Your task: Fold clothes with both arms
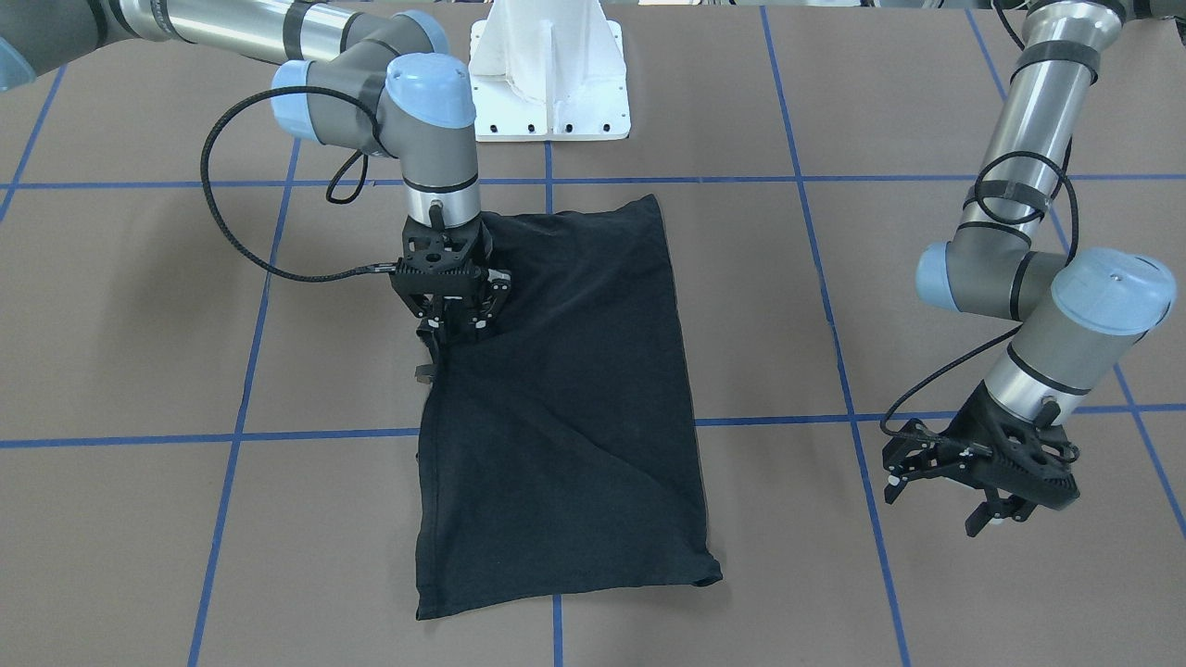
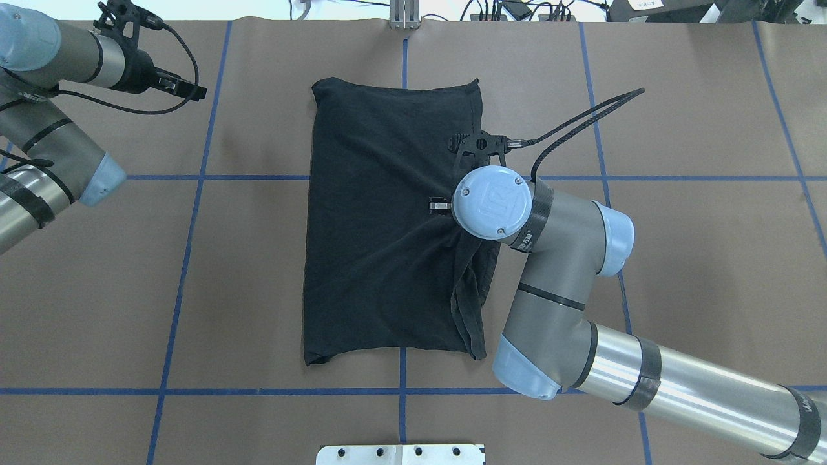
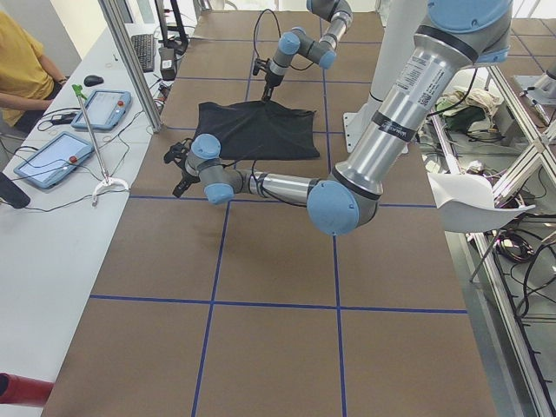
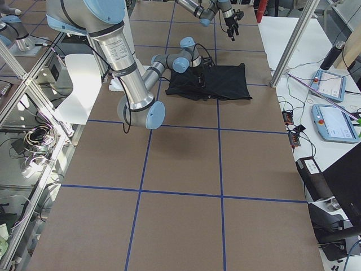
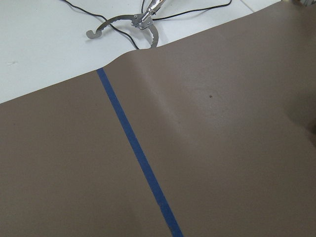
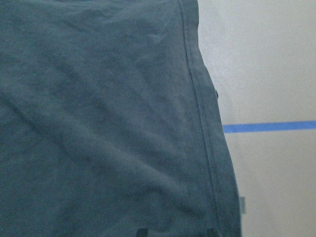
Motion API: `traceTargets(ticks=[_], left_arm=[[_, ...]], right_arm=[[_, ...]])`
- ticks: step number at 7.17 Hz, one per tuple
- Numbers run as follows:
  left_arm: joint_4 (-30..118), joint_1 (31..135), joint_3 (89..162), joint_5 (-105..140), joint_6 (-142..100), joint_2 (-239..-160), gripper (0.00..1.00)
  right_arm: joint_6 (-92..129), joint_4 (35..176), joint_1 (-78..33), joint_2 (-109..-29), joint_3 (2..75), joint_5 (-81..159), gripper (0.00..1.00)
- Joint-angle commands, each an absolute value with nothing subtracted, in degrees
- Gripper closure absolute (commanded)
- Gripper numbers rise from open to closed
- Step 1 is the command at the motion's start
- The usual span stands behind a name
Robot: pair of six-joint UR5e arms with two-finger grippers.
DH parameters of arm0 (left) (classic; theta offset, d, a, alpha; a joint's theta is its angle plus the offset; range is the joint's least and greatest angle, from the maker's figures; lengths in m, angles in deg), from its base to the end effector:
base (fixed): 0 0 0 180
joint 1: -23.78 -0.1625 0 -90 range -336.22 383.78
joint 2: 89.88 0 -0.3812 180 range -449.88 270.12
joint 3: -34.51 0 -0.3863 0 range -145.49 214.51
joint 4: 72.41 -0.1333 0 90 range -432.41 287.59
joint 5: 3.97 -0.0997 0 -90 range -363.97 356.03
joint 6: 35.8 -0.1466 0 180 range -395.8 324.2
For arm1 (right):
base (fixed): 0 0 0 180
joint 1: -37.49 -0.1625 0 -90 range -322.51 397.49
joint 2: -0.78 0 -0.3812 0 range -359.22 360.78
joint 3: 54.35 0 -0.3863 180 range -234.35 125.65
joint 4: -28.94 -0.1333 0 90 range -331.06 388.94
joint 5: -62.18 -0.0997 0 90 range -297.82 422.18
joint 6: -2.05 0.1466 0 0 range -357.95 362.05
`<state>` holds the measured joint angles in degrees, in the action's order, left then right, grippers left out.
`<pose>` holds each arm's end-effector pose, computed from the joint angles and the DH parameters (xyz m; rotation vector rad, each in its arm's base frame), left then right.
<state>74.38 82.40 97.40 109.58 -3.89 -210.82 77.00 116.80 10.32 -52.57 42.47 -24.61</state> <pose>0.3254 -0.6770 0.4427 0.6923 0.8633 0.2090 -0.5423 -0.4374 0.2337 0.3368 -0.7249 0.2225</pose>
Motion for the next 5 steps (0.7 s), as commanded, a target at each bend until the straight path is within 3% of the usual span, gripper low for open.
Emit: traceTargets(ticks=[1, 5], left_arm=[[74.5, 82.4, 97.4, 109.6, -3.9, -210.8, 0.00], [74.5, 82.4, 97.4, 109.6, -3.9, -210.8, 0.00]], right_arm=[[82.4, 125.5, 13.5, -51.1, 47.1, -24.0, 0.00], [88.6, 132.2, 22.1, -51.3, 46.5, -18.2, 0.01]])
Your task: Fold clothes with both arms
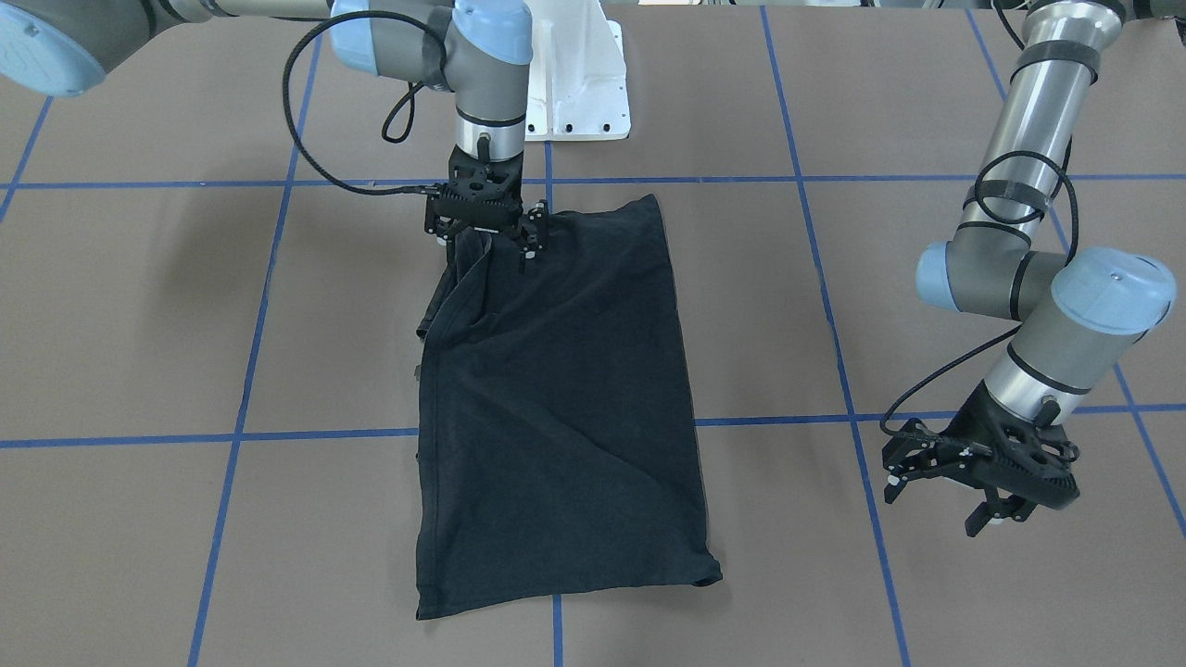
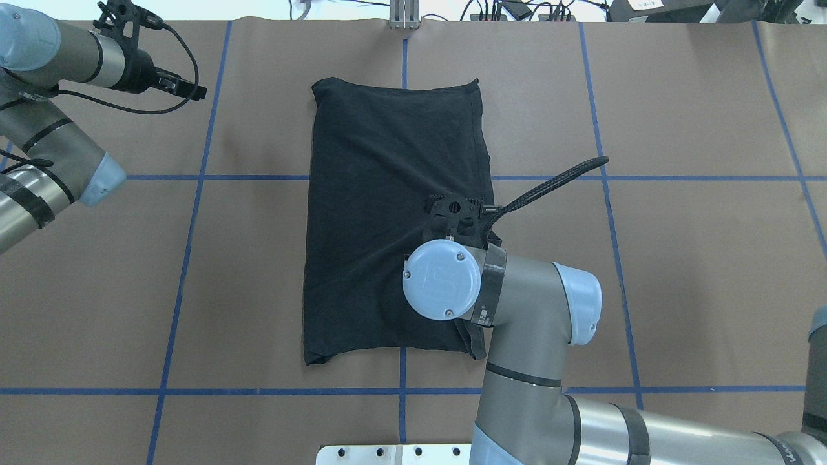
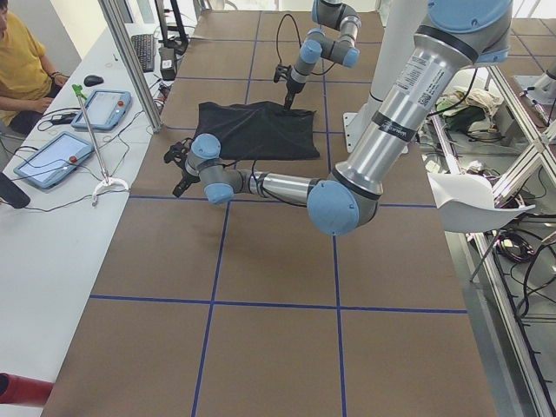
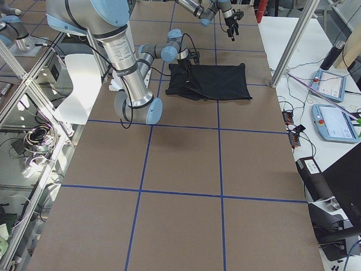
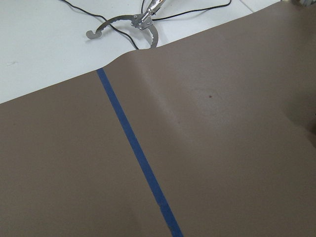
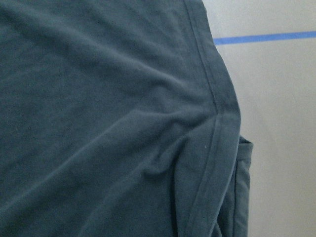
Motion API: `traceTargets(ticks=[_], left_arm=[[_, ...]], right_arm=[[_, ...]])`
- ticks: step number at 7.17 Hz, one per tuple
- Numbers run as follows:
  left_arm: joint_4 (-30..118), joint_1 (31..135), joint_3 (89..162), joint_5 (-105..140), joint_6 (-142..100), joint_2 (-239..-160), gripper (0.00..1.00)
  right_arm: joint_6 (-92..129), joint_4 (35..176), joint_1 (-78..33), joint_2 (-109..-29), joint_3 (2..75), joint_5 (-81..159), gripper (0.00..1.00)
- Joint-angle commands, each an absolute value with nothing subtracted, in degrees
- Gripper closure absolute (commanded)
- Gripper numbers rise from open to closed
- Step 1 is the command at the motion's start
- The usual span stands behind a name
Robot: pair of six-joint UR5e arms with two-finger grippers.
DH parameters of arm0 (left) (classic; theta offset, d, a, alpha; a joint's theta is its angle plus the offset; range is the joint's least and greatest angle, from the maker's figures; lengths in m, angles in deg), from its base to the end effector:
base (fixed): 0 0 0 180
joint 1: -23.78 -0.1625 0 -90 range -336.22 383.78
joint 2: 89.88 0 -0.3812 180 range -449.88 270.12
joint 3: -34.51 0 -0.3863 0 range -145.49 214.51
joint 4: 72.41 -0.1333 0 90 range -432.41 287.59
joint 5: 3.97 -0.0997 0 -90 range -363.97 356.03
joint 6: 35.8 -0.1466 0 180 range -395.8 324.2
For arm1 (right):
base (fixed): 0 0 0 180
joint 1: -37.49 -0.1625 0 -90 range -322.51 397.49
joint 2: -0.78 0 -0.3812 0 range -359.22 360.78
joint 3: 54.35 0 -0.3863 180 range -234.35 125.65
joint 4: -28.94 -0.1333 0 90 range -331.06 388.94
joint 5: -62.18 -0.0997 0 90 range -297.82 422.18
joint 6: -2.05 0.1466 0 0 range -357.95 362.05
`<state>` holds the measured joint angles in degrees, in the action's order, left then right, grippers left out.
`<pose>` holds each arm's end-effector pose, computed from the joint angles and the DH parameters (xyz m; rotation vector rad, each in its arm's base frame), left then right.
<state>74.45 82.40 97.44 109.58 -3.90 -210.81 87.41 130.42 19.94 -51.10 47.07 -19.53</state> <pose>0.3254 -0.6769 0.4423 0.6940 0.8640 0.2095 -0.5769 -0.3444 0.2212 0.2651 -0.6257 0.2647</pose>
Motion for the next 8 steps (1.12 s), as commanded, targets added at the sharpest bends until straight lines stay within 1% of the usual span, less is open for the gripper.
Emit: traceTargets(ticks=[1, 2, 3, 4, 5, 6, 8], left_arm=[[74.5, 82.3, 97.4, 109.6, -3.9, -210.8, 0.00], [74.5, 82.3, 97.4, 109.6, -3.9, -210.8, 0.00], [74.5, 82.3, 97.4, 109.6, -3.9, -210.8, 0.00], [74.5, 82.3, 97.4, 109.6, -3.9, -210.8, 0.00], [74.5, 82.3, 97.4, 109.6, -3.8, -210.8, 0.00], [74.5, 82.3, 97.4, 109.6, -3.9, -210.8, 0.00], [74.5, 82.3, 97.4, 109.6, -3.8, -210.8, 0.00]], right_arm=[[87.7, 132.0, 22.1, -51.3, 45.6, -18.2, 0.04], [87.2, 132.0, 22.1, -51.3, 45.7, -18.1, 0.19], [87.2, 132.1, 22.1, -51.3, 45.6, -18.1, 0.39], [87.2, 132.2, 22.1, -51.4, 45.7, -18.2, 0.64], [86.9, 132.2, 22.1, -51.5, 45.8, -18.2, 0.93], [84.9, 132.3, 21.8, -51.6, 46.2, -18.2, 1.00], [83.4, 132.4, 20.6, -52.7, 47.2, -18.4, 1.00]])
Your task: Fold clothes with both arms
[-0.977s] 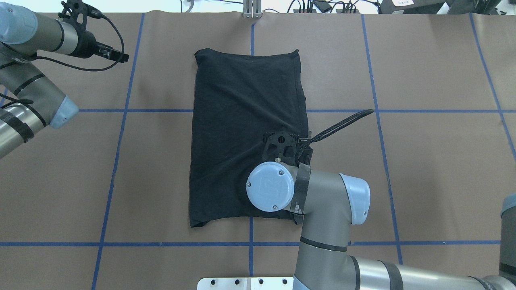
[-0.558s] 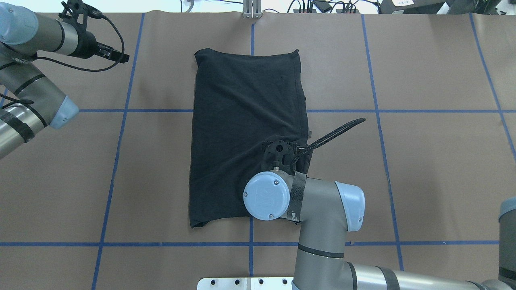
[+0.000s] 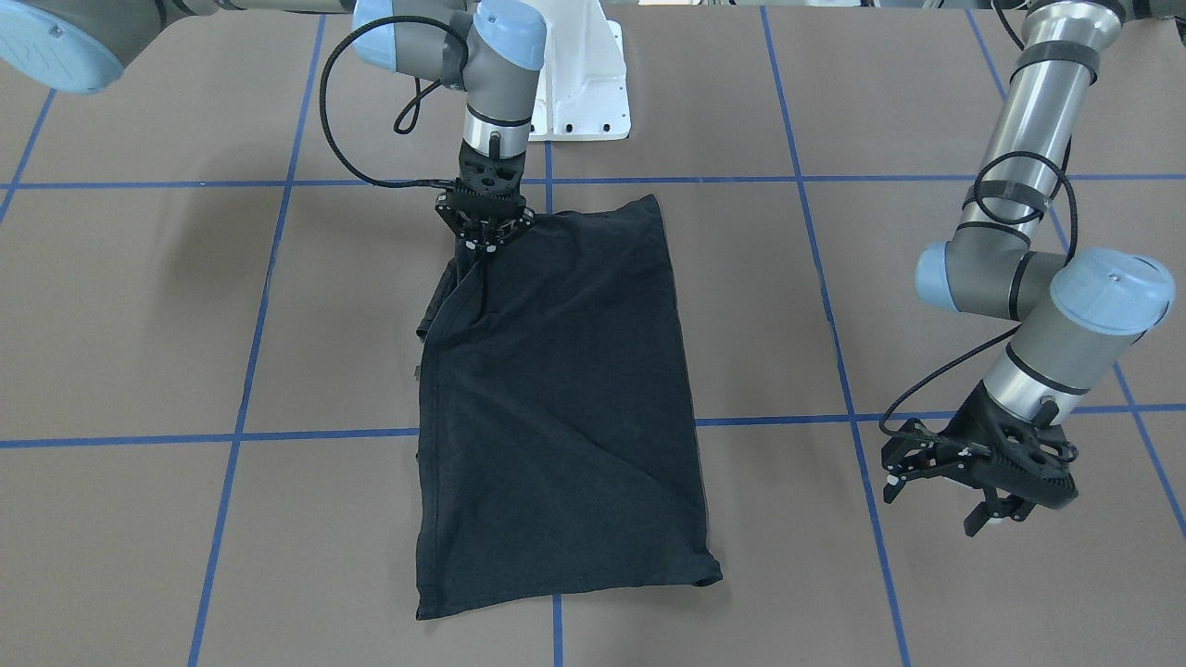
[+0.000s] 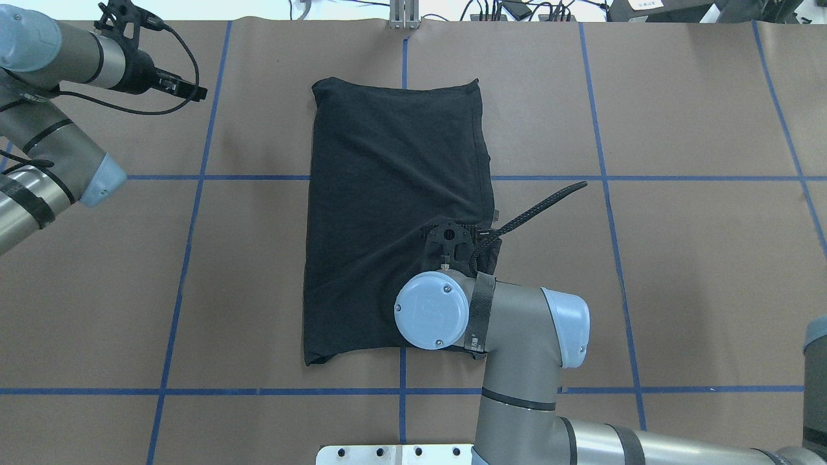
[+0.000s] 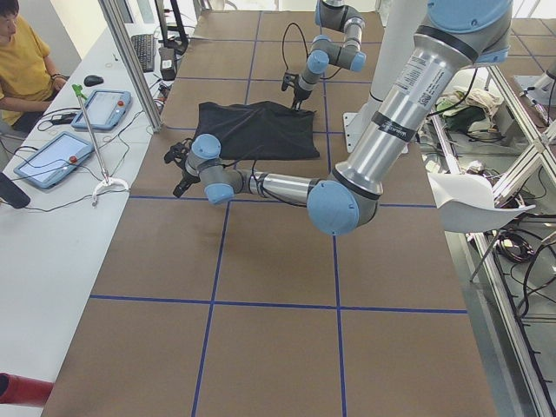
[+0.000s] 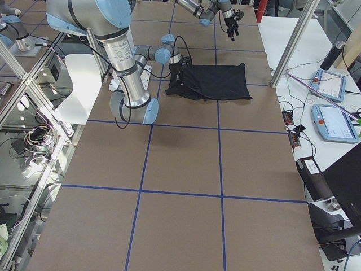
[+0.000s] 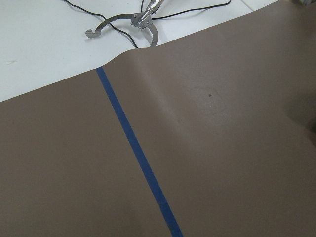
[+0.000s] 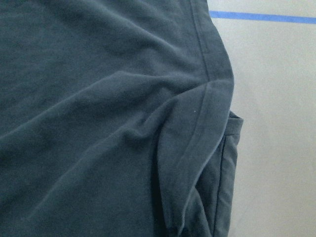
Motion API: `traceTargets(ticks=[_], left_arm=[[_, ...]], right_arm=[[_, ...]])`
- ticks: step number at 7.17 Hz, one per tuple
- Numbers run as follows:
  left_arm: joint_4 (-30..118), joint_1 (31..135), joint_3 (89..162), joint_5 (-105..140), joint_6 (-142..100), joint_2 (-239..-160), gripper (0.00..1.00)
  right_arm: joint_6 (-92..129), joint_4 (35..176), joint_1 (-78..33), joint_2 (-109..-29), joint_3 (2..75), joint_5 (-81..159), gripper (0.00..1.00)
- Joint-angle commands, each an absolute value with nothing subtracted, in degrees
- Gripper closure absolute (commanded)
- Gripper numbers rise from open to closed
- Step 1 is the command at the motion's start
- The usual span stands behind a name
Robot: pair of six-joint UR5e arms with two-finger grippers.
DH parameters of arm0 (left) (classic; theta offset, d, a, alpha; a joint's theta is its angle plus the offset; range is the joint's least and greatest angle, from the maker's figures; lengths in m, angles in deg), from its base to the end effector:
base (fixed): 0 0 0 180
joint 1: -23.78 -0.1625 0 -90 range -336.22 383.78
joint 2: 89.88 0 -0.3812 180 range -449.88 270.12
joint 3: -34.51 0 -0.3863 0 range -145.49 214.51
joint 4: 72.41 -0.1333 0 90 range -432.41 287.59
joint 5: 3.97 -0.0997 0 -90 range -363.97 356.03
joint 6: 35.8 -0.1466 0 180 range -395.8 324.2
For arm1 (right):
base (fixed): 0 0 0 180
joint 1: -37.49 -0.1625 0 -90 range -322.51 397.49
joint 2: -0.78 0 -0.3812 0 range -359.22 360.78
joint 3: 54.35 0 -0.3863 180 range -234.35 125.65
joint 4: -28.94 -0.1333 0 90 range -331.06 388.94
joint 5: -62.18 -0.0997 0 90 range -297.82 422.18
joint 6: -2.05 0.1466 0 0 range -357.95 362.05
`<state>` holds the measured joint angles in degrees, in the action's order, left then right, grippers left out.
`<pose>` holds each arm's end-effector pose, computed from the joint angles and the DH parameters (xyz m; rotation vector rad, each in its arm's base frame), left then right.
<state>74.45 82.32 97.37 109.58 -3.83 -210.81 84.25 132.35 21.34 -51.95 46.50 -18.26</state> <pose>0.3263 -0.6765 0.4429 0.6918 0.8644 0.2095 -0.5834 -0.3331 0.2403 0.2840 -0.5585 0.1915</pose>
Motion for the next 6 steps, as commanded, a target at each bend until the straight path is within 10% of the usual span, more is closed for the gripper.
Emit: traceTargets(ticks=[1, 4, 5, 6], left_arm=[[74.5, 82.3, 97.4, 109.6, -3.8, -210.9, 0.00], [74.5, 82.3, 97.4, 109.6, -3.5, -210.9, 0.00], [74.5, 82.3, 97.4, 109.6, -3.5, -210.9, 0.00], [74.4, 82.3, 97.7, 109.7, -3.4, -210.9, 0.00]], right_arm=[[81.1, 132.4, 20.4, -56.2, 50.7, -18.5, 1.00], [79.2, 131.7, 20.4, -62.0, 53.5, -18.2, 1.00], [79.2, 131.8, 20.7, -62.2, 53.2, -18.0, 0.64], [79.9, 131.6, 20.9, -62.5, 53.6, -16.8, 0.01]])
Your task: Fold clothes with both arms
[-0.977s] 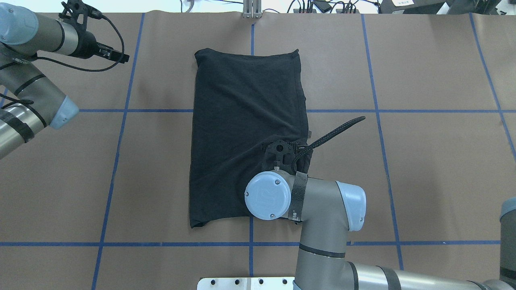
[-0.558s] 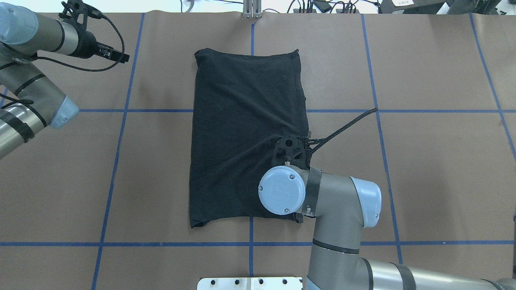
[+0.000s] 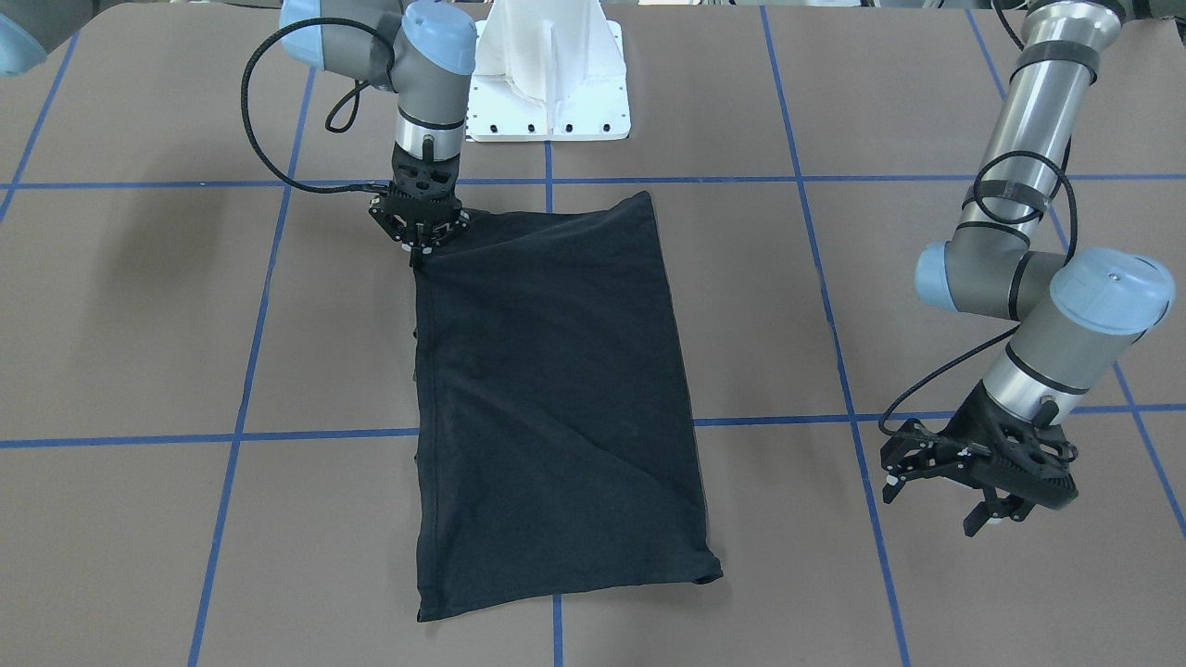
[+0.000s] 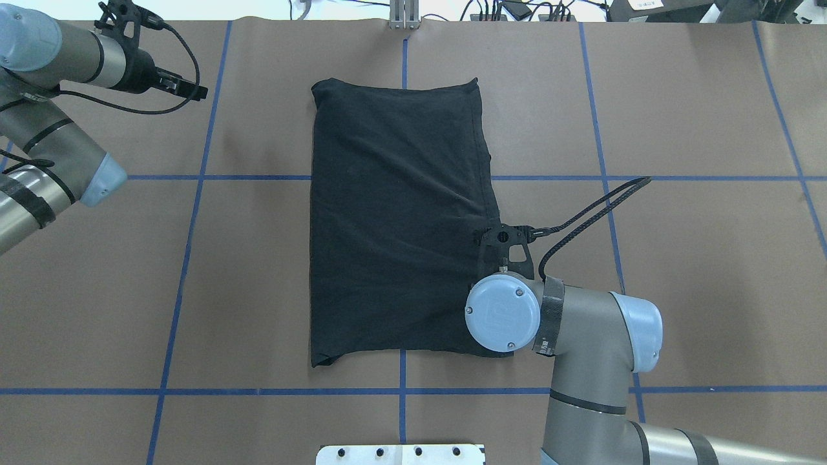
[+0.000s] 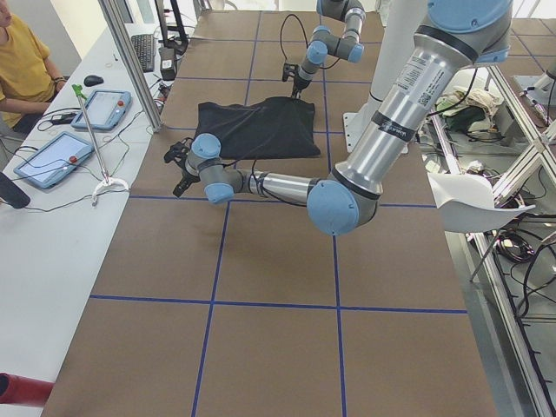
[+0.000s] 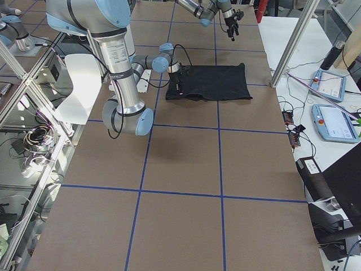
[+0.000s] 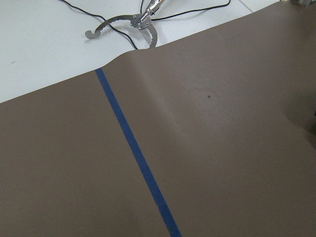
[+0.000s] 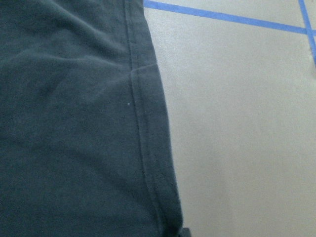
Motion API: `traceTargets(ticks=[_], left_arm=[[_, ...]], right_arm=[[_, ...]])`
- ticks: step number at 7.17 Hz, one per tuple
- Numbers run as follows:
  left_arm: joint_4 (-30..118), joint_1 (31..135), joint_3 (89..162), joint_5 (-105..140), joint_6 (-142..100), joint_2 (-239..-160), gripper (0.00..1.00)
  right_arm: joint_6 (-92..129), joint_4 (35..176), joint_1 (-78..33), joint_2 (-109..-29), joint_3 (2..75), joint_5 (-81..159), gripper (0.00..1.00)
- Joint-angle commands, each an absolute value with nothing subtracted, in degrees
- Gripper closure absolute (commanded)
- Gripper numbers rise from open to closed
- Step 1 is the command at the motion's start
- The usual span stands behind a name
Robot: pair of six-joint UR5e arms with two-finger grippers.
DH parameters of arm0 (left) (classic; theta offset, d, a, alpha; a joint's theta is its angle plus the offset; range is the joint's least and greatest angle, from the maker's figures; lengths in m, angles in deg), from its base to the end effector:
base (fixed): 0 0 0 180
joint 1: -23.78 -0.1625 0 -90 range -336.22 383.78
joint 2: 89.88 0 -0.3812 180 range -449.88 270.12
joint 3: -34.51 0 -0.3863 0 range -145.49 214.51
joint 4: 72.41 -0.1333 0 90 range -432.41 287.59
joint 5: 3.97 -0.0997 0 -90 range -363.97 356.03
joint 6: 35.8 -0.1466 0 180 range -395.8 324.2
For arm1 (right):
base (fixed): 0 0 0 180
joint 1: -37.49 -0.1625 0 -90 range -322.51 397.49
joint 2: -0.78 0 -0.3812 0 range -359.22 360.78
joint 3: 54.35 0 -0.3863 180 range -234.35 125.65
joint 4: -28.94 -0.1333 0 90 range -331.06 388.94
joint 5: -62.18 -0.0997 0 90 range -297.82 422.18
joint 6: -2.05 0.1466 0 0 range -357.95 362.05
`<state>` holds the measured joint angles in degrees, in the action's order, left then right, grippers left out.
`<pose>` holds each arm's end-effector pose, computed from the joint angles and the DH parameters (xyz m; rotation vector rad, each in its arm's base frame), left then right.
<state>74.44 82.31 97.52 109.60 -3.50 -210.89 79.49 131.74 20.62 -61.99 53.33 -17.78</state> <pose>0.3266 -0.6767 0.4405 0.6923 0.8683 0.2054 -0.5369 -0.3288 0.2980 0.3072 -0.4976 0.1222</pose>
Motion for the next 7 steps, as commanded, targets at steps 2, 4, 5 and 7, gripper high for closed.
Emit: traceTargets(ticks=[2, 4, 5, 7], left_arm=[[73.0, 82.2, 102.6, 111.6, 4.7, -210.9, 0.00], [66.2, 78.7, 116.2, 111.3, 12.7, -205.7, 0.00], [60.7, 75.4, 126.4, 110.7, 17.2, -201.2, 0.00], [58.3, 64.6, 140.0, 103.5, 29.1, -193.8, 0.00]], right_arm=[[79.1, 128.4, 18.7, -61.7, 57.5, -17.5, 0.00], [78.8, 119.9, 15.5, -63.0, 58.0, -23.6, 0.00], [78.8, 119.0, 15.4, -64.2, 59.0, -23.7, 0.00], [78.9, 109.9, 15.5, -71.0, 61.6, -24.0, 0.00]])
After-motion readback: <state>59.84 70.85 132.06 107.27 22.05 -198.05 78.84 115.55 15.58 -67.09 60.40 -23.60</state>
